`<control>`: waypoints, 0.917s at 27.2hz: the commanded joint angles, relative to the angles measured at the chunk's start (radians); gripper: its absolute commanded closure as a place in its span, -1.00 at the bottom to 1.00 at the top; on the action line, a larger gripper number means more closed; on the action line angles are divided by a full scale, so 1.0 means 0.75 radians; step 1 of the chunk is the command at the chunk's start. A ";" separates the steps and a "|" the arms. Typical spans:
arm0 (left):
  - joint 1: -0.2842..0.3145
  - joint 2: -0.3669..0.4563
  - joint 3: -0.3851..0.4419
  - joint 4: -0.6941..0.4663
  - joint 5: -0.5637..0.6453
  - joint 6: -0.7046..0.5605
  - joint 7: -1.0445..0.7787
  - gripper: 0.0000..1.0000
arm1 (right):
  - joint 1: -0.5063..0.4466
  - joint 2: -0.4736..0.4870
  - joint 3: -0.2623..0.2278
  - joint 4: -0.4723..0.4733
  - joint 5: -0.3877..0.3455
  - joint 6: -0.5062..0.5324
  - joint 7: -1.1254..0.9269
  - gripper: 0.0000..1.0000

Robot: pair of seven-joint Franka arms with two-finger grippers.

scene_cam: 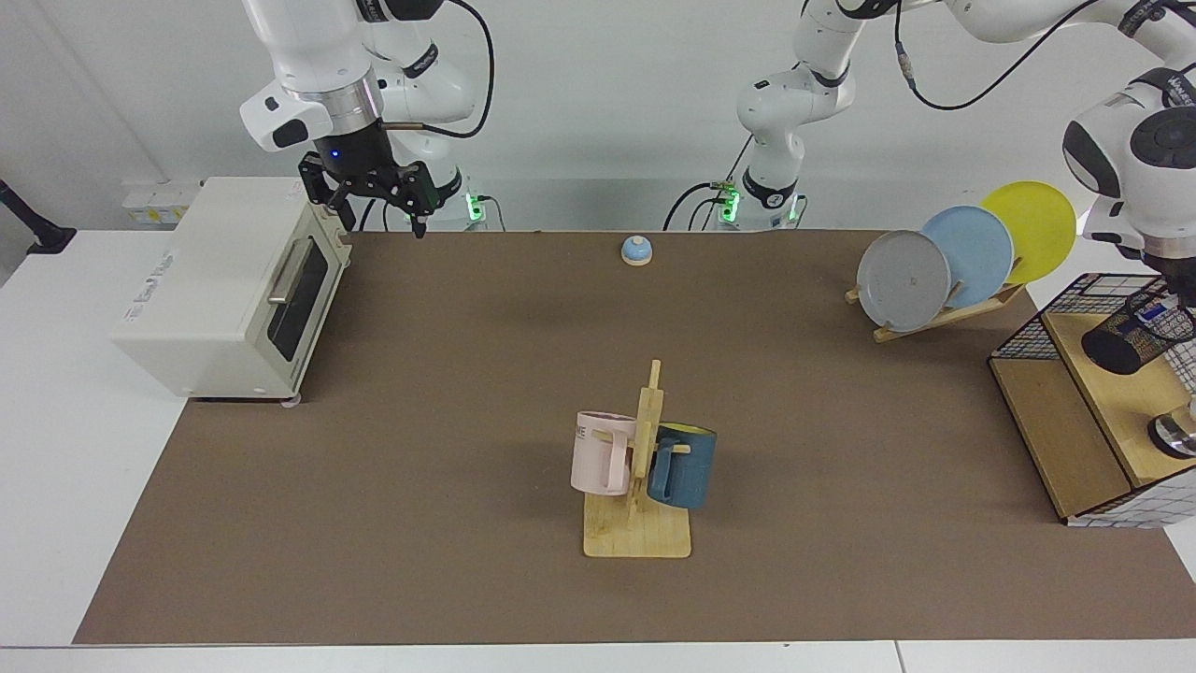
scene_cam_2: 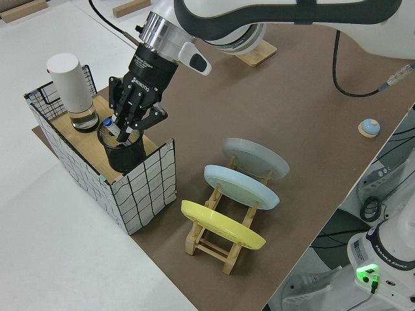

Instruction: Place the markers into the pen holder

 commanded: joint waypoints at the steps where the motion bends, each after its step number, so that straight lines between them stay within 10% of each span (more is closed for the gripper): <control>1: -0.021 -0.041 0.028 -0.058 -0.040 0.025 0.005 1.00 | -0.018 -0.005 0.014 0.010 0.018 -0.019 0.023 -0.99; 15: -0.019 -0.041 0.028 -0.058 -0.044 0.017 0.017 1.00 | -0.018 -0.005 0.014 0.010 0.018 -0.019 0.023 -0.99; 25: -0.021 -0.039 0.028 -0.056 -0.057 0.015 0.038 0.60 | -0.018 -0.005 0.014 0.010 0.018 -0.019 0.023 -0.99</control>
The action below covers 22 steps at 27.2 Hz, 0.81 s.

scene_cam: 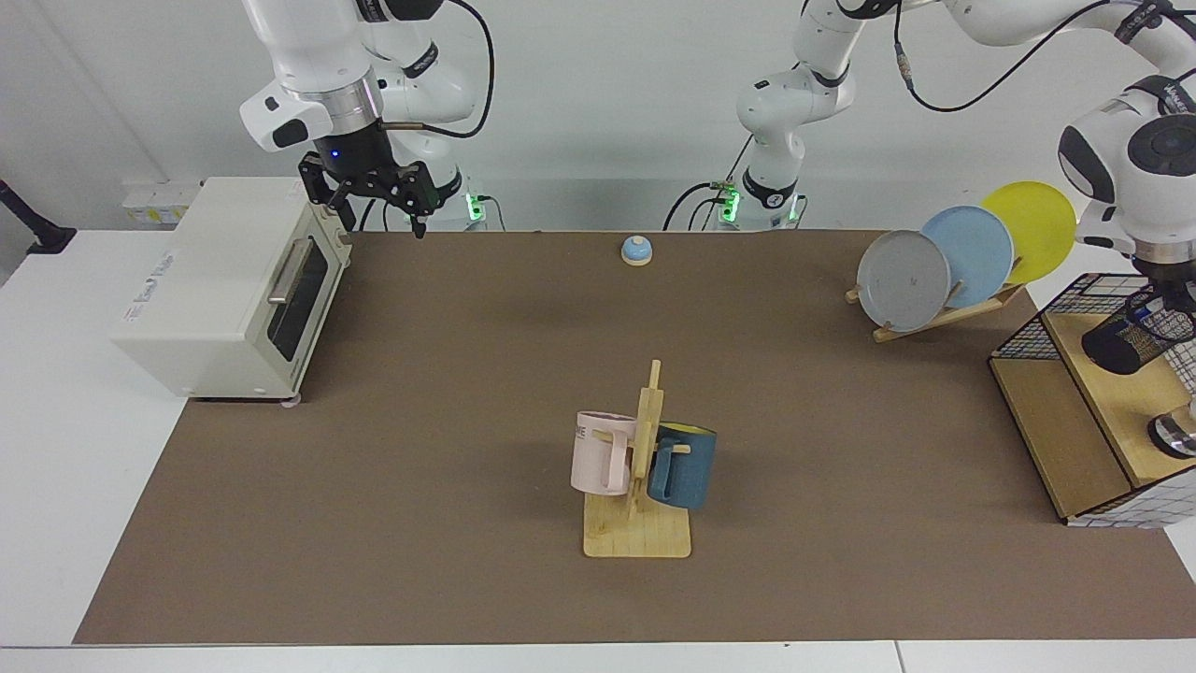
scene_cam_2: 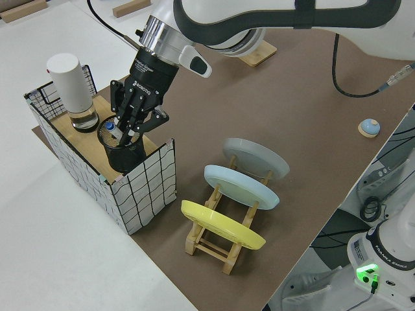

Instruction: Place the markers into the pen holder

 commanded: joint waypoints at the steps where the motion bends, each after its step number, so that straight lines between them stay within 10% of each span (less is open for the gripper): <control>1: -0.021 -0.039 0.023 -0.046 -0.028 0.015 0.029 0.56 | -0.018 -0.005 0.014 0.010 0.018 -0.019 0.023 -0.99; 22: -0.021 -0.039 0.027 -0.022 -0.028 0.004 0.037 0.39 | -0.018 -0.005 0.014 0.010 0.016 -0.019 0.023 -1.00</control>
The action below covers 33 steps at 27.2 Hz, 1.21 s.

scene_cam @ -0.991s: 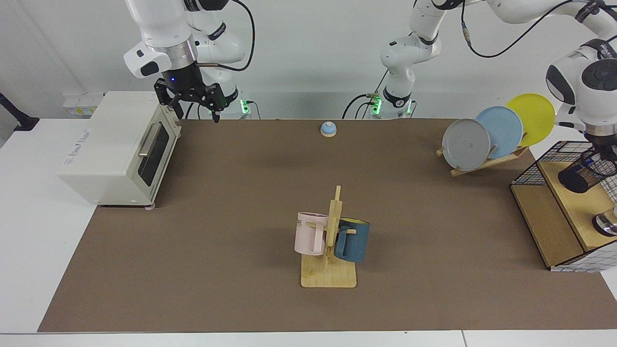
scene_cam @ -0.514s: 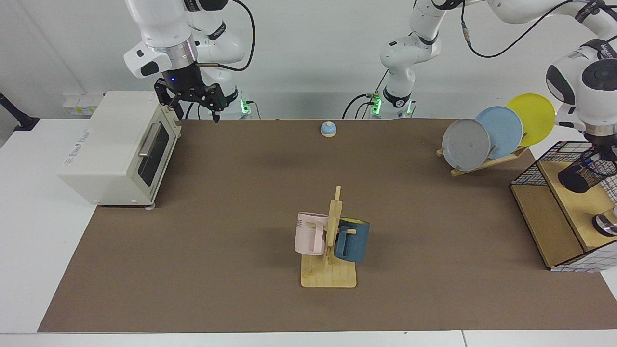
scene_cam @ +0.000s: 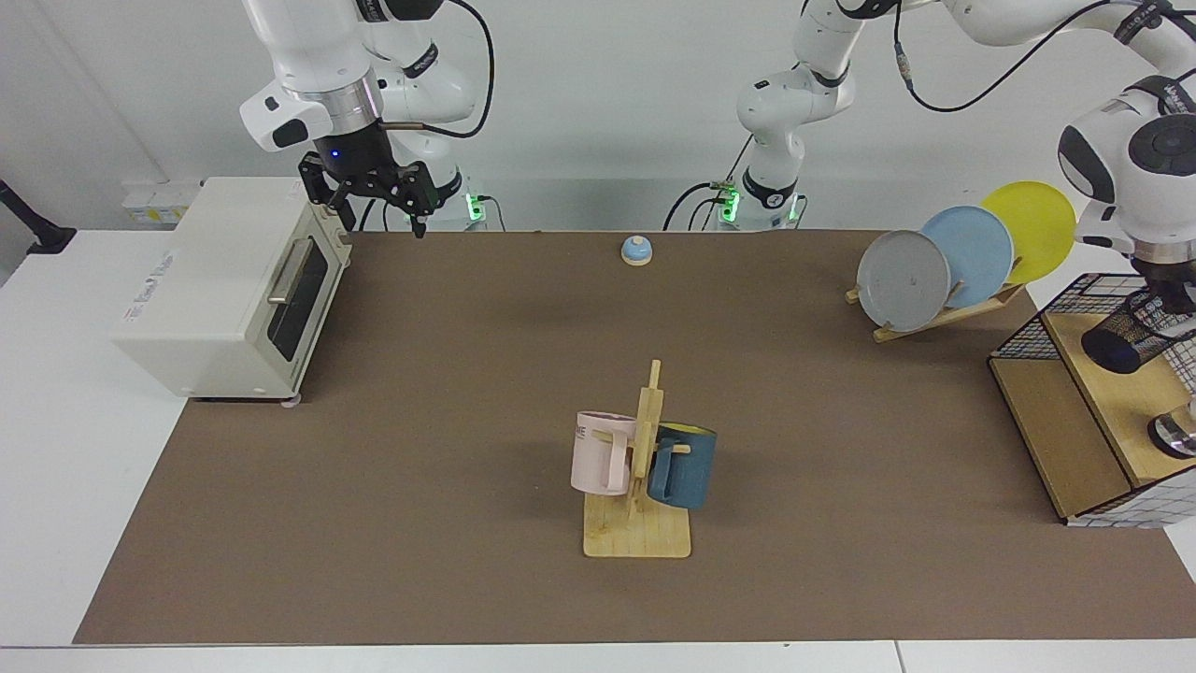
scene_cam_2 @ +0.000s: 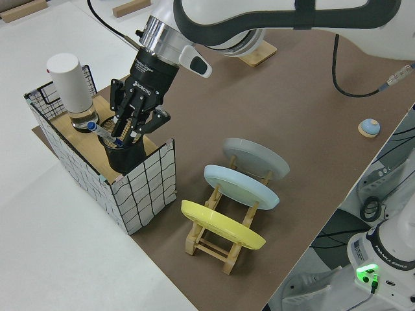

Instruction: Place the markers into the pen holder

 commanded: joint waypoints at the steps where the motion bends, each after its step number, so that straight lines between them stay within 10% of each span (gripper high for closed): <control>1: -0.021 -0.038 0.031 -0.011 -0.019 0.000 0.030 0.39 | -0.018 -0.005 0.014 0.010 0.015 -0.019 0.022 -1.00; 25: -0.080 -0.193 -0.041 0.194 -0.338 -0.253 0.048 0.16 | -0.018 -0.005 0.014 0.010 0.016 -0.019 0.022 -0.99; 33: -0.104 -0.206 -0.147 0.265 -0.435 -0.405 -0.195 -0.36 | -0.018 -0.005 0.016 0.012 0.018 -0.019 0.022 -1.00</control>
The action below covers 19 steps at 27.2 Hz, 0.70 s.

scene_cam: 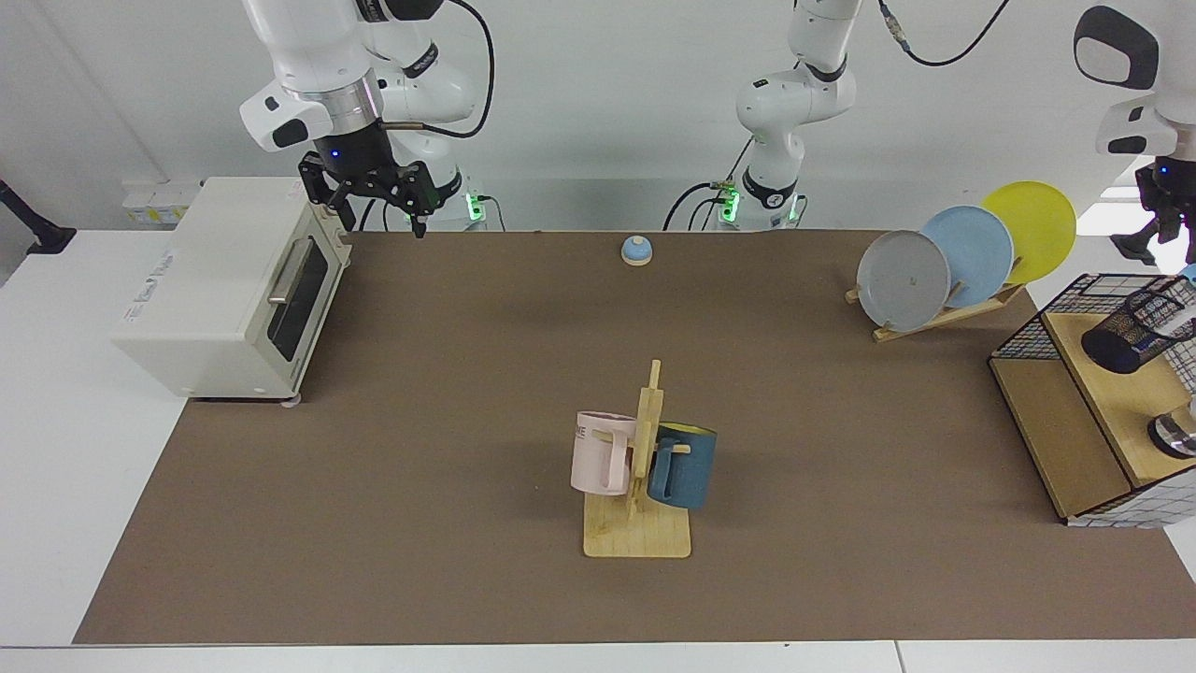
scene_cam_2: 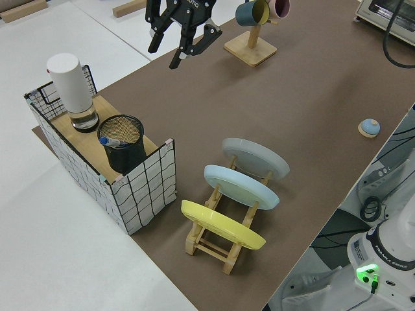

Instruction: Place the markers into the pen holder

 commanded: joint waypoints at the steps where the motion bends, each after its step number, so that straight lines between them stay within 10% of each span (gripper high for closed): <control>1: -0.051 0.008 -0.033 0.060 -0.041 -0.086 -0.144 -0.39 | -0.018 -0.005 0.014 0.010 0.018 -0.019 0.022 -0.99; 19: -0.270 -0.062 -0.013 0.062 -0.374 -0.428 -1.024 -0.90 | -0.018 -0.005 0.014 0.010 0.015 -0.019 0.022 -1.00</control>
